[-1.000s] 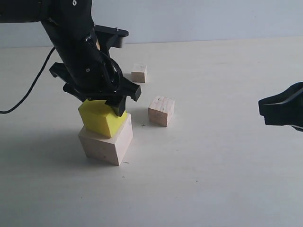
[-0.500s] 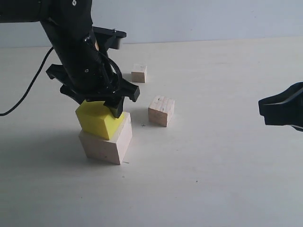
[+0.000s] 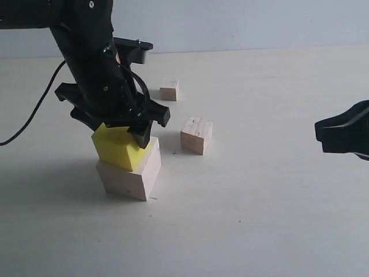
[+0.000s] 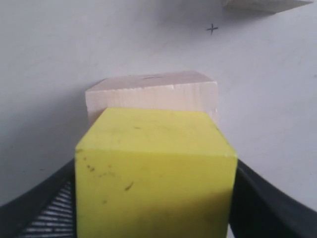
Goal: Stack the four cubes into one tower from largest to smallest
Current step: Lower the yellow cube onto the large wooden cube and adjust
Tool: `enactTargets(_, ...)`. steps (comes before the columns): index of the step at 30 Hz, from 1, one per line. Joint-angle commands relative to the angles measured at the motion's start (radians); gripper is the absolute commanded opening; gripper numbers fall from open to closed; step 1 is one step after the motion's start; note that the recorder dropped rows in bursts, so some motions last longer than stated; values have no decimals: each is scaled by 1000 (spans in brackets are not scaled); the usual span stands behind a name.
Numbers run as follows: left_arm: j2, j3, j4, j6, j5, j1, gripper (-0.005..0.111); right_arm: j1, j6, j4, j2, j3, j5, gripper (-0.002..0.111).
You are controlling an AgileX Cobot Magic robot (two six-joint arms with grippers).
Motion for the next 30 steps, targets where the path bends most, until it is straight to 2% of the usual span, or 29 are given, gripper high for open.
enactTargets(1, -24, -2, -15, -30, -12, -2, 69, 4, -7, -5, 0, -9, -6, 0)
enactTargets(19, -38, -2, -8, -114, -40, -2, 69, 4, -7, -5, 0, -9, 10, 0)
enactTargets(30, -38, -2, 73, -189, -46, -2, 69, 4, -7, -5, 0, -9, 19, 0)
